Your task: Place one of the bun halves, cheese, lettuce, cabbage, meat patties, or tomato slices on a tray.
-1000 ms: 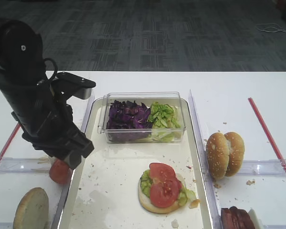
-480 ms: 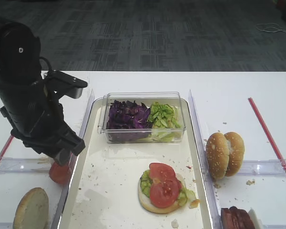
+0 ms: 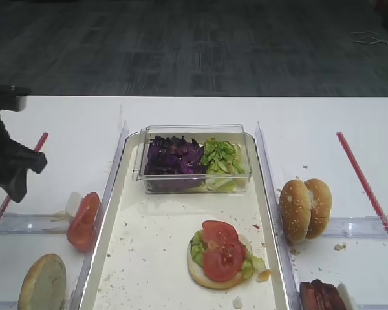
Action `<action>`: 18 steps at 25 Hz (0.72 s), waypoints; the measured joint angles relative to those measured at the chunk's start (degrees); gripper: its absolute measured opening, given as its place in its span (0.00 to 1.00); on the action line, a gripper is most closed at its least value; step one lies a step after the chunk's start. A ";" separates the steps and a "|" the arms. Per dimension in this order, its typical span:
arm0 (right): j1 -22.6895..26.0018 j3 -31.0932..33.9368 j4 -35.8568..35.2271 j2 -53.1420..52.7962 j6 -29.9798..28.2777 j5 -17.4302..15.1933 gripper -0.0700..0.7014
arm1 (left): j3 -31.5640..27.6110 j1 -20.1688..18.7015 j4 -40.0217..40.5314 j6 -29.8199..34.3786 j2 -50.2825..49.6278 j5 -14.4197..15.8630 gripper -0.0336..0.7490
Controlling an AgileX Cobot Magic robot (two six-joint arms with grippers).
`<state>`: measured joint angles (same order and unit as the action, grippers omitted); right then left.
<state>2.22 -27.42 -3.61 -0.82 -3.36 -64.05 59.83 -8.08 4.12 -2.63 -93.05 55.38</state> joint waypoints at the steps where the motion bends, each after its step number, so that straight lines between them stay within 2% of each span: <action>1: 0.00 0.00 0.00 0.00 0.00 0.00 0.86 | 0.00 1.84 0.00 0.00 0.00 0.12 0.58; 6: 0.00 0.00 0.00 0.00 0.00 0.00 0.86 | 0.00 7.25 0.39 1.05 0.00 0.70 0.58; 12: 0.00 0.00 0.00 0.00 0.00 0.00 0.86 | 0.00 7.63 0.59 1.05 0.44 2.13 0.58; 18: 0.00 0.00 0.09 0.00 0.00 0.00 0.86 | -4.38 7.63 0.60 1.08 6.03 6.14 0.58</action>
<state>2.22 -27.42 -3.52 -0.82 -3.36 -64.05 55.45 -0.45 4.72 -1.55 -87.03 61.52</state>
